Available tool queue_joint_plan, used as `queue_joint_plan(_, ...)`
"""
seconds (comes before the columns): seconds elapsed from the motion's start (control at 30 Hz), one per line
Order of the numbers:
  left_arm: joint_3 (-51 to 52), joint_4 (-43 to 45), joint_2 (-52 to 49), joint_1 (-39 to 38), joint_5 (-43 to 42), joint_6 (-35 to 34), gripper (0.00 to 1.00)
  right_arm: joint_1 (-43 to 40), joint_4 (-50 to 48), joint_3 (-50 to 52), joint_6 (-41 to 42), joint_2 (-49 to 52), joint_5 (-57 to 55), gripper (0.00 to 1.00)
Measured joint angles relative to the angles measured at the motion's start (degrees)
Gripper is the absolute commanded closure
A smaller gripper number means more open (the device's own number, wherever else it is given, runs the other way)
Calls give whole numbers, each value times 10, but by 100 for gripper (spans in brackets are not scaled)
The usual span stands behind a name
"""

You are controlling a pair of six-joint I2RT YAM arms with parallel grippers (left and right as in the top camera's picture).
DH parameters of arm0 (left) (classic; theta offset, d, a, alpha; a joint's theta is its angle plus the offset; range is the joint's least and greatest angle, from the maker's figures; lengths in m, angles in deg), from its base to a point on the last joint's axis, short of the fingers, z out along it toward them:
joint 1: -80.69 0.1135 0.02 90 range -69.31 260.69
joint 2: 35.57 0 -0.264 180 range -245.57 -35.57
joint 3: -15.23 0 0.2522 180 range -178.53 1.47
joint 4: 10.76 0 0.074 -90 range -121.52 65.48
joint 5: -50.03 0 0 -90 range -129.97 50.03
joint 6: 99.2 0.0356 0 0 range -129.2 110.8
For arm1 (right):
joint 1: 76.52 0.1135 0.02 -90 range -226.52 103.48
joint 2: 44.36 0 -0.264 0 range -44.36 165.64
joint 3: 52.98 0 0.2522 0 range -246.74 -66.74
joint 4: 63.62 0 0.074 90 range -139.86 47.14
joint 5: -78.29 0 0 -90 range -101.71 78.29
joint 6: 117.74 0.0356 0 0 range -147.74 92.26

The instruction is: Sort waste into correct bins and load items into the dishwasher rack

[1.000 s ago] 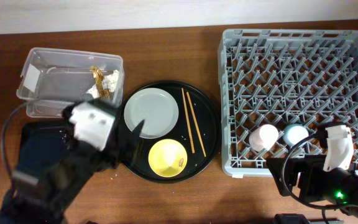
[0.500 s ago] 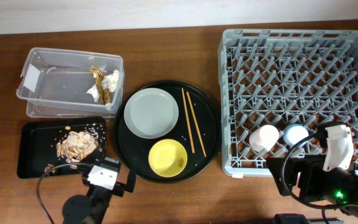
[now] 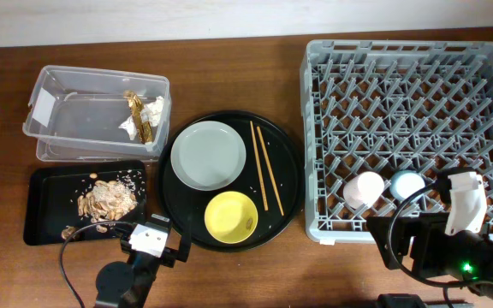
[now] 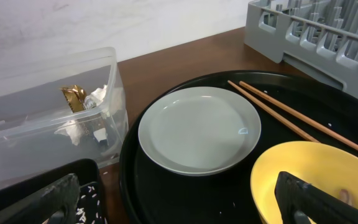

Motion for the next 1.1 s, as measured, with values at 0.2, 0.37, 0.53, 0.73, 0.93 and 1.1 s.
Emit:
queue_joint_plan(0.2, 0, 0, 0, 0, 0, 0, 1, 0, 0, 0, -1, 0, 0, 1)
queue_joint_plan(0.37, 0, 0, 0, 0, 0, 0, 1, 0, 0, 0, -4, 0, -51, 2)
queue_joint_plan(0.53, 0, 0, 0, 0, 0, 0, 1, 0, -59, 0, -22, -6, -95, 1)
queue_joint_plan(0.73, 0, 0, 0, 0, 0, 0, 1, 0, -94, 0, -46, -31, -99, 1)
queue_joint_plan(0.93, 0, 0, 0, 0, 0, 0, 0, 0, -95, 0, -48, -40, -99, 1)
queue_joint_plan(1.1, 0, 0, 0, 0, 0, 0, 1, 0, -95, 0, -51, -41, -70, 1)
